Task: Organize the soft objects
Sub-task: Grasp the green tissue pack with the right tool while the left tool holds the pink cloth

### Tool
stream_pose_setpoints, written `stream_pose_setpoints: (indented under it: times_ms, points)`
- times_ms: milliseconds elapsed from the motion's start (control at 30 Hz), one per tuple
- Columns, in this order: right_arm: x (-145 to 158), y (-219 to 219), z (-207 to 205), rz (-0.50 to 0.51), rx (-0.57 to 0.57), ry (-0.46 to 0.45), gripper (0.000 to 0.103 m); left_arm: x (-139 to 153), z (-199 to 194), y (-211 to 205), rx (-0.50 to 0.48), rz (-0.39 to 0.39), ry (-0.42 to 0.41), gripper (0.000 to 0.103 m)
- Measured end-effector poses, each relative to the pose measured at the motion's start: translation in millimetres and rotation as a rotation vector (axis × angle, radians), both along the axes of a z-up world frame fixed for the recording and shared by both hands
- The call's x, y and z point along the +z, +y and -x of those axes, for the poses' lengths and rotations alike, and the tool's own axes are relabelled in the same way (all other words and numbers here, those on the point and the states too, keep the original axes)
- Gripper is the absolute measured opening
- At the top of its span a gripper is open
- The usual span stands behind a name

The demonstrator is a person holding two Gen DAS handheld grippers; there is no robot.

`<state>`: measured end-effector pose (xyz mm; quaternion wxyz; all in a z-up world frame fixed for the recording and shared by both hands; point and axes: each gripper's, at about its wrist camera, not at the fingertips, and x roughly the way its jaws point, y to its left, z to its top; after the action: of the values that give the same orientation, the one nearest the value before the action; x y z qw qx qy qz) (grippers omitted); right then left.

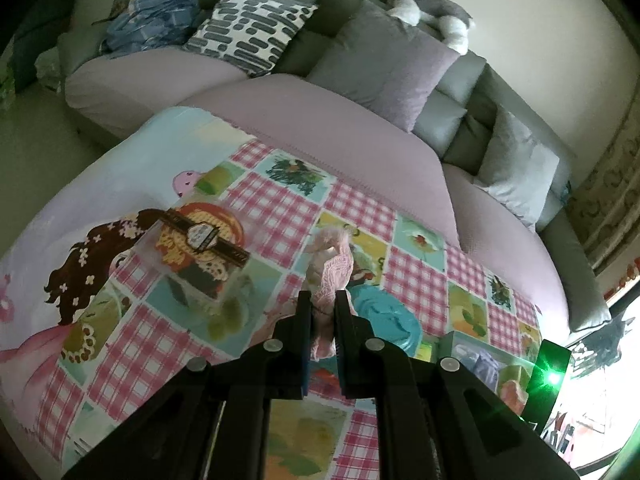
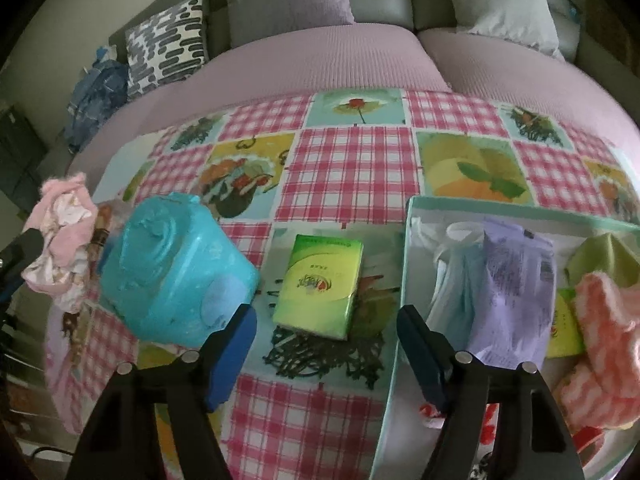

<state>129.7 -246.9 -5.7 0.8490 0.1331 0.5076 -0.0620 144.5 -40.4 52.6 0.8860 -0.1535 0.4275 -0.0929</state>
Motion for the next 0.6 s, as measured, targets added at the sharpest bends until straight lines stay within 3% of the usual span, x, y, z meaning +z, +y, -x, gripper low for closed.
stream_pose_setpoints:
  times_ms: [500,600]
  points:
    - [-7,11,-8,0.028,0.026,0.007,0.073,-7,-2,2,-0.005,0.024,0.026,0.010]
    - [-12,11,-10,0.025,0.020,0.020,0.069,-8,-3,2,-0.008,0.027,0.031,0.010]
